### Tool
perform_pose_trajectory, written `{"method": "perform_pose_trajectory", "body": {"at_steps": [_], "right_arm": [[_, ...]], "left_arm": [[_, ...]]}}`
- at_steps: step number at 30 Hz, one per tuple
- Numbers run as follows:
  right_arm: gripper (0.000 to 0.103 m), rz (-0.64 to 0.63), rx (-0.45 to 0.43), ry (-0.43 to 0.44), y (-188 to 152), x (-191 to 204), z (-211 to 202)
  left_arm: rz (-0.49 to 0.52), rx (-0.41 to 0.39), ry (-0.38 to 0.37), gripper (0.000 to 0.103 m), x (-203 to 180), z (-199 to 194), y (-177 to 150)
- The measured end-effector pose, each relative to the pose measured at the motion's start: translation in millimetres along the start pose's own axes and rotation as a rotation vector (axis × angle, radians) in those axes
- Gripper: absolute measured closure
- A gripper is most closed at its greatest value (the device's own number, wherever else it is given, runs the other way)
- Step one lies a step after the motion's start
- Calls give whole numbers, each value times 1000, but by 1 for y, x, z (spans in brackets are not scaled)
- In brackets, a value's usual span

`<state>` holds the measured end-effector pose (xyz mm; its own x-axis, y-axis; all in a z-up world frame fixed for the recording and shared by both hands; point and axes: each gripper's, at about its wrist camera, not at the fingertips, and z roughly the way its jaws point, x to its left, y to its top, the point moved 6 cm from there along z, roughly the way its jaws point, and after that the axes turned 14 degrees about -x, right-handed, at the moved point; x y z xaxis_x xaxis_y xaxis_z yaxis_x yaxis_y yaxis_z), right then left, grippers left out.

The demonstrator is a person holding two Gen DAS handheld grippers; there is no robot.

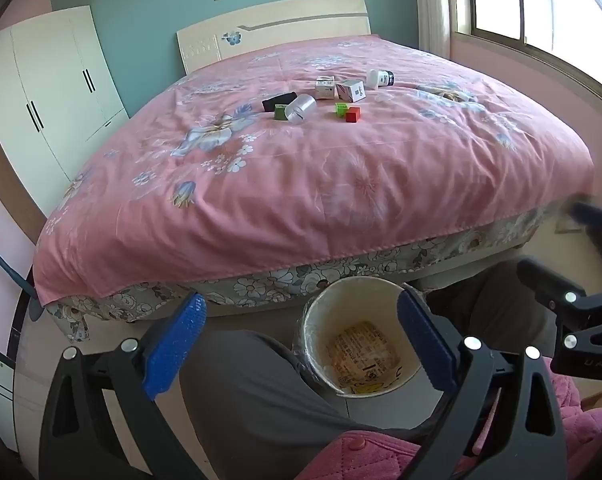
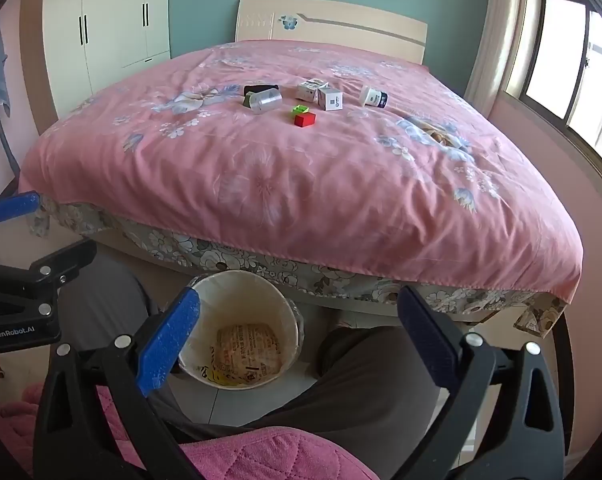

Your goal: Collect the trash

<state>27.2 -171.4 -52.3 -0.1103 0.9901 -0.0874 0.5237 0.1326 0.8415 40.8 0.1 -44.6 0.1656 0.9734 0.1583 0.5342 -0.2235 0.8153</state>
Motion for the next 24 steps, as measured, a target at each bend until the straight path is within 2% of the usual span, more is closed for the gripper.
{"method": "perform_pose_trajectory", "body": {"at_steps": [5,24], "right_arm": [[6,0,5,4,-1,1,2],[6,1,-5,0,0,0,-1]], "left_arm": [[2,-2,17,5,1,2,1],[-2,-20,-9,5,-4,-5,1]]}}
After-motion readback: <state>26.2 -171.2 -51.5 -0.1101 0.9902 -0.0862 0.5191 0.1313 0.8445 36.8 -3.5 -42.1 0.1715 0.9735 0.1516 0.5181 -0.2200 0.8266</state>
